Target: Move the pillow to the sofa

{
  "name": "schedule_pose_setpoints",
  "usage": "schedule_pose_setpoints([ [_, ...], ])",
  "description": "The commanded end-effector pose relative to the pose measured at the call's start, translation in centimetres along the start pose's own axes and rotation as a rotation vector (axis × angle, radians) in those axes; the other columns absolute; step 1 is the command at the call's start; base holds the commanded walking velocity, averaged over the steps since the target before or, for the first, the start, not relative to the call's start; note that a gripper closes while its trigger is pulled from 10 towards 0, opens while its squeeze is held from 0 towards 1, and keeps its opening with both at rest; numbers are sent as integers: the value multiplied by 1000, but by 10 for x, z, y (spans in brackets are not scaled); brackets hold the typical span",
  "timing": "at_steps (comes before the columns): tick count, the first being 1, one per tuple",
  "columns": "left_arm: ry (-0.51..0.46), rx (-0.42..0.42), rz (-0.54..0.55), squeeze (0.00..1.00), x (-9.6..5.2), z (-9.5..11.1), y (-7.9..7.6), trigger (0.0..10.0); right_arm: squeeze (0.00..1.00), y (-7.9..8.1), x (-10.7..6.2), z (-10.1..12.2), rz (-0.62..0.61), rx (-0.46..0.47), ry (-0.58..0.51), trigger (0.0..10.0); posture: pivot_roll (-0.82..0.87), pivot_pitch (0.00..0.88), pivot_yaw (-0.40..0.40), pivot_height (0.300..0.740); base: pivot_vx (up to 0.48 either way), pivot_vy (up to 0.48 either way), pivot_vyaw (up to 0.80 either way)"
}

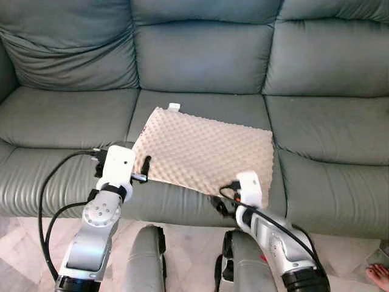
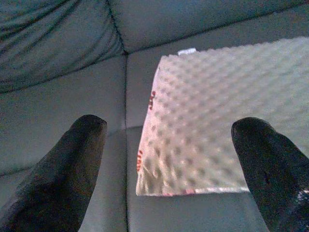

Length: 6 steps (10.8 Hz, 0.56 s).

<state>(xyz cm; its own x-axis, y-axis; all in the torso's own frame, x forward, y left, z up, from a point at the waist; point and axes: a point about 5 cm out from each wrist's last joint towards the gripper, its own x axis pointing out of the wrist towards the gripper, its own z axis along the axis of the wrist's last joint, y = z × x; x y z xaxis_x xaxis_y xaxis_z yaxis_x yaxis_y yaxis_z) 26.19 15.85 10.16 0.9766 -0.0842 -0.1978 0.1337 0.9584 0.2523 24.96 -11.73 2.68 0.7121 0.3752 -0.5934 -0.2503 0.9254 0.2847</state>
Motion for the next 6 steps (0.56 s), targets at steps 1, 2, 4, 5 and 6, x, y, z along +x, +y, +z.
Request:
schedule_pose_setpoints([
  [1, 20, 6, -28, 0, -2, -2, -3, 10000, 0, 0, -1, -13, 19, 77, 72, 10000, 41, 174, 49, 647, 0, 0, 0],
  [2, 20, 5, -35, 0, -2, -2, -3, 10000, 0, -5, -3, -15, 7, 87, 85, 10000, 43, 179, 49, 647, 0, 0, 0],
  [4, 28, 1, -39, 0, -3, -3, -3, 10000, 0, -34, -15, -14, -87, 82, 85, 10000, 36, 194, 49, 647, 0, 0, 0],
  [5, 37, -5, -46, 0, -4, -4, -5, 10000, 0, -50, -20, -9, -130, 66, 81, 10000, 34, 198, 49, 647, 0, 0, 0],
  [6, 40, -8, -51, 0, -5, -4, -7, 10000, 0, -68, -23, 0, -179, 44, 61, 10000, 35, 205, 51, 647, 0, 0, 0],
])
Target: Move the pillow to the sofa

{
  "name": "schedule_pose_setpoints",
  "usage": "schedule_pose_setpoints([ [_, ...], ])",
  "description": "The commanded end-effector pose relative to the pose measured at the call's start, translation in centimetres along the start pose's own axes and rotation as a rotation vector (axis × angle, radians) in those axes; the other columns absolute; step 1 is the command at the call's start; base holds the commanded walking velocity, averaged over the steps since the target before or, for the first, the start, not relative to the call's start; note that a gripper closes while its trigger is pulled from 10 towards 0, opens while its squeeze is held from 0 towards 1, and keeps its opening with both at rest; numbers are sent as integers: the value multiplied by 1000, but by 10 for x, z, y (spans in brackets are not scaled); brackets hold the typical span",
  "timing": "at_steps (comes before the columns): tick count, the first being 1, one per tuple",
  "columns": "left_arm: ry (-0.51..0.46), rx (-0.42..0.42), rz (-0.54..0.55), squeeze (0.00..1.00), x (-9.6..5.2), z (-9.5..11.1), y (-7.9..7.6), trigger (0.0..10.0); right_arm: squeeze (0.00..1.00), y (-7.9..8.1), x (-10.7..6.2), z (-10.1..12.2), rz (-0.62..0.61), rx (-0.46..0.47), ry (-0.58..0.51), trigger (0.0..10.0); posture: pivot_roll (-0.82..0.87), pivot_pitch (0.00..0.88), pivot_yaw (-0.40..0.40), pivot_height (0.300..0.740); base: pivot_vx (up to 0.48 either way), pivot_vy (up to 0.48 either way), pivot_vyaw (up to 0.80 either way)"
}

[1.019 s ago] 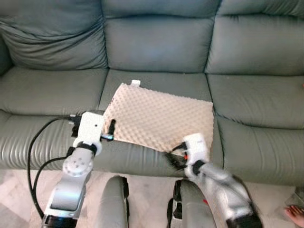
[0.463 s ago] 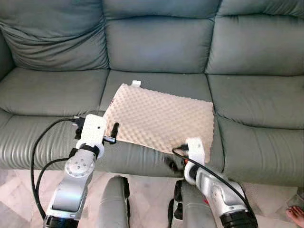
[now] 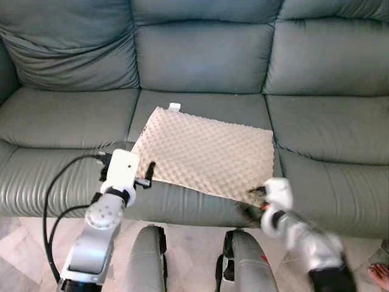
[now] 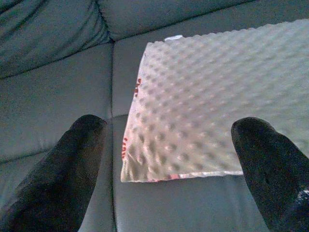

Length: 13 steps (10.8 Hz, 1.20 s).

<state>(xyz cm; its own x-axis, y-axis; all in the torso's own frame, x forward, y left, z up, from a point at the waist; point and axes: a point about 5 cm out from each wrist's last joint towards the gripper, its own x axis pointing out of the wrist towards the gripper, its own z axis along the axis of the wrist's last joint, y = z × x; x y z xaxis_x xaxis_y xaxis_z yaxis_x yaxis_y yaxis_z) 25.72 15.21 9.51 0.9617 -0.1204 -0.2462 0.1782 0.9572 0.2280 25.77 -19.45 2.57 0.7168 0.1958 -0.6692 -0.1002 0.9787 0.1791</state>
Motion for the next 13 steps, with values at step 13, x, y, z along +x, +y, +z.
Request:
schedule_pose_setpoints([
  [13, 56, 2, 16, 0, -12, -3, 3, 10000, 0, -99, -2, 34, -246, -78, -48, 10000, 78, 274, 52, 647, 0, 0, 0],
])
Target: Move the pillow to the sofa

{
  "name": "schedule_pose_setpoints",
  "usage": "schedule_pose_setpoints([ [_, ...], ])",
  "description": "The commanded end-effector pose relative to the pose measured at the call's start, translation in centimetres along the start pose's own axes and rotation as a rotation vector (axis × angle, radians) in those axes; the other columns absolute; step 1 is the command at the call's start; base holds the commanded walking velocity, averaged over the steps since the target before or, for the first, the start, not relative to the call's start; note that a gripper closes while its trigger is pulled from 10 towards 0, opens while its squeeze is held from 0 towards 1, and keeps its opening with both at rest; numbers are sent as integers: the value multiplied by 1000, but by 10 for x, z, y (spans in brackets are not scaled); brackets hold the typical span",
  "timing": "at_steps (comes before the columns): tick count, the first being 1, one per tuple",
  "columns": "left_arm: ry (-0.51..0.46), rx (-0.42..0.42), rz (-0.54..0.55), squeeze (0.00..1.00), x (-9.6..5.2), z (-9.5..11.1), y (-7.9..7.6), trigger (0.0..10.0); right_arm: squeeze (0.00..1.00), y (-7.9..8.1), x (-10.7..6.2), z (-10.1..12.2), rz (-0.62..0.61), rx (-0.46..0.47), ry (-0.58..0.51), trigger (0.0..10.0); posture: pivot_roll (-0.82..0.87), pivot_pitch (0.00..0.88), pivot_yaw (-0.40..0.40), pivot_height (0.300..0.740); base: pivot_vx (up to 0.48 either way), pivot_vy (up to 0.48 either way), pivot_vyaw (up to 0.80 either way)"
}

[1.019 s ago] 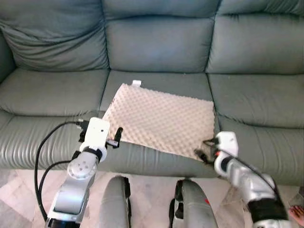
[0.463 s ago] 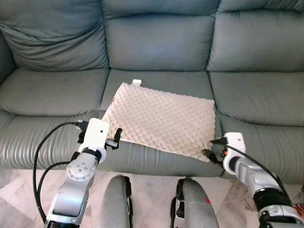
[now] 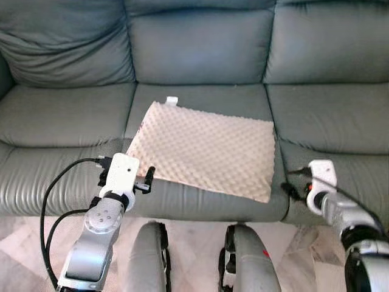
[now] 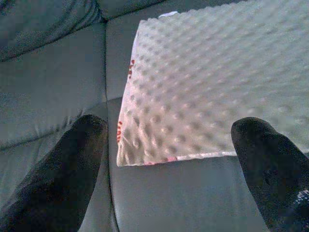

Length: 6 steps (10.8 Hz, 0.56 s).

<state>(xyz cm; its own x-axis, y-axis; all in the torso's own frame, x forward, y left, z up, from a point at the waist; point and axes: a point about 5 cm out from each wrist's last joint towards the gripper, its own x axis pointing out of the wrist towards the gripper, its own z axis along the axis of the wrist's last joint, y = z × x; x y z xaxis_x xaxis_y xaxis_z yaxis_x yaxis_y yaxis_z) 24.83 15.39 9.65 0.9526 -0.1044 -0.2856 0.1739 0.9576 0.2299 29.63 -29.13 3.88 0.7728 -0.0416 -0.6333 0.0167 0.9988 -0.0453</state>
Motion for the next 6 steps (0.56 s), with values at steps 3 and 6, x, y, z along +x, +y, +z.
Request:
schedule_pose_setpoints([
  [3, 1, 1, 24, 0, -6, 3, 6, 10000, 0, 19, 4, 22, 115, -86, -71, 10000, 94, 274, 45, 647, 0, 0, 0],
  [6, 7, -14, 26, 0, -5, 1, 3, 10000, 0, 56, -17, -3, 220, -115, -105, 10000, 67, 258, 33, 647, 0, 0, 0],
])
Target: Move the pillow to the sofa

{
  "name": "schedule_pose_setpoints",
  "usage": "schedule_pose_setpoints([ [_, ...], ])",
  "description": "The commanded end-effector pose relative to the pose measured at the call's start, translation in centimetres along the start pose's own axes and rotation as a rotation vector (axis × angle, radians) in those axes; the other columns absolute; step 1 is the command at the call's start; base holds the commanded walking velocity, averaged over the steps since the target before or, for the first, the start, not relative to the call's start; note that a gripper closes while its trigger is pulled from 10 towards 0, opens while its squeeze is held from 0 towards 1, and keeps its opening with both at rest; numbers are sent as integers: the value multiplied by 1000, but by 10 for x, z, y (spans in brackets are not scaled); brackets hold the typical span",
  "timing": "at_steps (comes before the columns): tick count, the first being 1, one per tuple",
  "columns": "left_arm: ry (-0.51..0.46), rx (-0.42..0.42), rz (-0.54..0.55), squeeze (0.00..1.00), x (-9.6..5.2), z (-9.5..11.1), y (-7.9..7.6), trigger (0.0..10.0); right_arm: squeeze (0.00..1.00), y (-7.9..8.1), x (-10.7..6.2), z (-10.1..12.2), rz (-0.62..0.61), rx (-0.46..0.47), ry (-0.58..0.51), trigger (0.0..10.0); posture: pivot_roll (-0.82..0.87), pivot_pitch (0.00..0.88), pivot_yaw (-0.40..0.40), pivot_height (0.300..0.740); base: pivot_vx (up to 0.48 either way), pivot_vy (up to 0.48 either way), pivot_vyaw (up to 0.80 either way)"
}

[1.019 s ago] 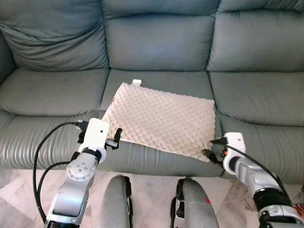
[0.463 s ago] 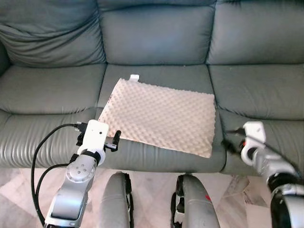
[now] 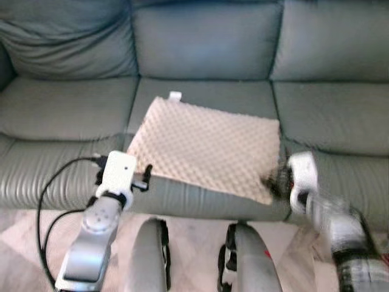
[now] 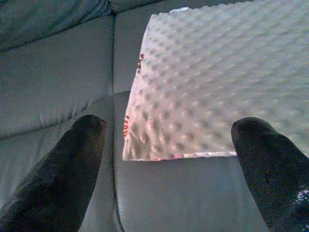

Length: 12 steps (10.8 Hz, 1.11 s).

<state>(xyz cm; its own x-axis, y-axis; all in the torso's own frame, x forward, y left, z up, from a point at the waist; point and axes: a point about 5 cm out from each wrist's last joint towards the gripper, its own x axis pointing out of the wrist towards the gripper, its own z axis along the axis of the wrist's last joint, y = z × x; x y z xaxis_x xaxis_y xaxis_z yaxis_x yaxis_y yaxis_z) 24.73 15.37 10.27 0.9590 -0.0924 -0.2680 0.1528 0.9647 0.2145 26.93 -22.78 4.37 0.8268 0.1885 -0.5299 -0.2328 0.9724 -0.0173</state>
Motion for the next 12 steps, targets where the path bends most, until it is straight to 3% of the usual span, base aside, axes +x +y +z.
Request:
schedule_pose_setpoints([
  [1, 18, -2, -3, 0, -1, -4, -2, 10000, 0, 12, -3, 2, 19, 3, -10, 10000, 54, 256, 36, 647, 0, 0, 0],
  [2, 20, -3, -14, 0, 1, -5, -5, 10000, 0, 41, -6, 5, 98, 64, -38, 10000, 48, 255, 38, 647, 0, 0, 0],
  [3, 19, -4, -21, 0, 2, -4, -7, 10000, 0, 57, -6, 6, 174, 73, -35, 10000, 47, 253, 41, 647, 0, 0, 0],
  [4, 16, -4, -23, 0, 3, -3, -7, 10000, 0, 59, -1, 1, 179, 88, 24, 10000, 61, 258, 36, 647, 0, 0, 0],
  [6, 34, -4, -12, 0, -1, -7, -5, 10000, 0, 38, 12, -2, 118, 142, 79, 10000, 70, 278, 34, 647, 0, 0, 0],
  [8, 37, -3, -14, 0, -4, -7, -8, 10000, 0, 23, 22, 2, 105, 169, 69, 10000, 84, 297, 37, 647, 0, 0, 0],
  [12, 40, 10, 1, 0, -5, -5, -2, 10000, 0, -6, 32, 0, 26, 120, 79, 10000, 103, 307, 43, 647, 0, 0, 0],
])
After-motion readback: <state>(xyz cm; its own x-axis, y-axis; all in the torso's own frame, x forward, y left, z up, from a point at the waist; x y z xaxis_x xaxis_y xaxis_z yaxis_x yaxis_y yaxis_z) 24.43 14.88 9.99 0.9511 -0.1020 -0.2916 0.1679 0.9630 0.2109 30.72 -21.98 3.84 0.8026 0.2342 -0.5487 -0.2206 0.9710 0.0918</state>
